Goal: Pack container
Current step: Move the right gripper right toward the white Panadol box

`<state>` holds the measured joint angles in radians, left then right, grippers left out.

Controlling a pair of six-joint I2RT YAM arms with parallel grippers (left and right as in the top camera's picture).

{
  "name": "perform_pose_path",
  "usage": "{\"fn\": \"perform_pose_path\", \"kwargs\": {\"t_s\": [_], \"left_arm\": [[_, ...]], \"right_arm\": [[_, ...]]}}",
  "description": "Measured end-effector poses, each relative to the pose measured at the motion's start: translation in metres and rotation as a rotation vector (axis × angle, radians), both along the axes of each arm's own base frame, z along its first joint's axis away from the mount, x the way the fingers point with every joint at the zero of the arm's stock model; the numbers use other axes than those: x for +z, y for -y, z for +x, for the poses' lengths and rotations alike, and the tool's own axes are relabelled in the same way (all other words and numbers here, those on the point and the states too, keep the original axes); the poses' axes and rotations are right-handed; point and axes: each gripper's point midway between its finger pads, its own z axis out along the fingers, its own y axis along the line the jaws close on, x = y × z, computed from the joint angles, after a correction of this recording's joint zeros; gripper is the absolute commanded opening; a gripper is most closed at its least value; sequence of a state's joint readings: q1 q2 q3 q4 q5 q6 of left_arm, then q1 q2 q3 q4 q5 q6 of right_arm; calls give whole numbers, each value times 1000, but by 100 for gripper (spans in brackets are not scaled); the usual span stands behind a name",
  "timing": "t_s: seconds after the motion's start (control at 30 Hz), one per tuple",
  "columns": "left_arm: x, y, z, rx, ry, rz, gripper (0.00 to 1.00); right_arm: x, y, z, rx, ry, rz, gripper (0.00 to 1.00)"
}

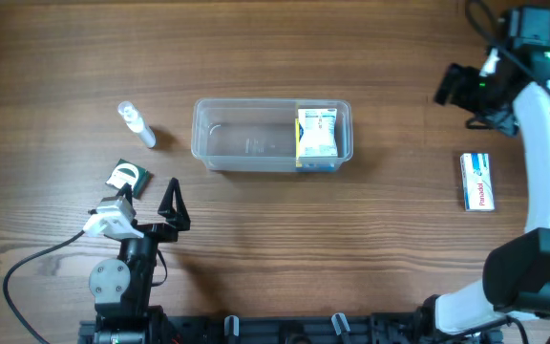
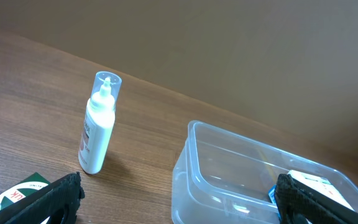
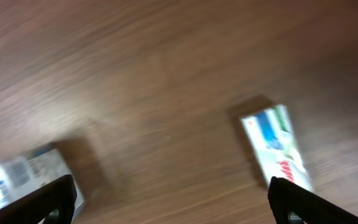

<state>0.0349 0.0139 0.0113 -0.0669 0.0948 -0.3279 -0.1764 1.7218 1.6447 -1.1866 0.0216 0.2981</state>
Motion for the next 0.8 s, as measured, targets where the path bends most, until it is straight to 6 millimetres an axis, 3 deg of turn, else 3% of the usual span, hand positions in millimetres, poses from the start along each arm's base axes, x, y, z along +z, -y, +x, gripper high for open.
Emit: {"fn": "perform_pose_path", "kwargs": {"t_s": [0.17, 0.33, 0.8], "left_arm": [[0, 0, 0, 0, 0, 0, 100], [0, 0, 0, 0, 0, 0, 100], [0, 0, 0, 0, -1, 0, 100]], "right_arm": [[-1, 26, -9, -73, -11, 5, 100], [-8, 37, -10, -100, -8, 4, 100], [-90, 42, -48, -155, -142, 25, 100]]}}
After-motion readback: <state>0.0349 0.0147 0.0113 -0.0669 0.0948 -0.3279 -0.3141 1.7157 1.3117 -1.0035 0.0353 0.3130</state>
